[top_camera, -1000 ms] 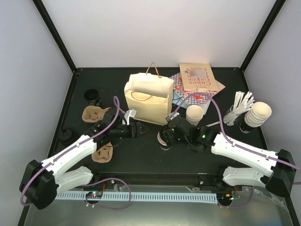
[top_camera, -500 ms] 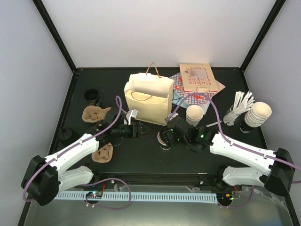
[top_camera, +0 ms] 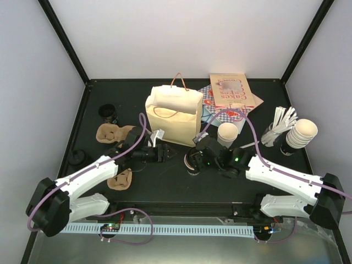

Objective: Pack the takeout coffee

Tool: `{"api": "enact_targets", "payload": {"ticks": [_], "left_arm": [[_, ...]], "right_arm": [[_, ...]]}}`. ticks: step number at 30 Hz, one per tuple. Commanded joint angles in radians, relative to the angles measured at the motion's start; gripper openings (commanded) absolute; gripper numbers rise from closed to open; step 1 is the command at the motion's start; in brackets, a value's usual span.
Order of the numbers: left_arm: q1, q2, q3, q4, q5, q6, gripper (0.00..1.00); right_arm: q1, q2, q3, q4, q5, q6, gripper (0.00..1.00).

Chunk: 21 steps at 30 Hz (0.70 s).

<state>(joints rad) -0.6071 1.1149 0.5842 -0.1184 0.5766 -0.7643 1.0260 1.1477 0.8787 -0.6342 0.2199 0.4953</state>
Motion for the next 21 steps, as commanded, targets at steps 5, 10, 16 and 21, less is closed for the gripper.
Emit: {"api": "enact_targets", "payload": {"ticks": [5,10,16,21], "left_arm": [[-0.013,0.033,-0.006,0.049,0.024,-0.016,0.70],[-0.015,0.045,-0.014,0.067,0.032,-0.024,0.69],[-0.017,0.075,-0.017,0.082,0.045,-0.026,0.65],[-0.016,0.085,-0.020,0.095,0.049,-0.029,0.64]], "right_arm": [[0.006,0.030,-0.011,0.028,-0.010,-0.009,0.69],[0.006,0.041,-0.015,0.036,-0.016,-0.014,0.69],[0.007,0.068,-0.015,0.043,-0.023,-0.017,0.69],[0.007,0.097,-0.012,0.039,-0.023,-0.021,0.69]]}}
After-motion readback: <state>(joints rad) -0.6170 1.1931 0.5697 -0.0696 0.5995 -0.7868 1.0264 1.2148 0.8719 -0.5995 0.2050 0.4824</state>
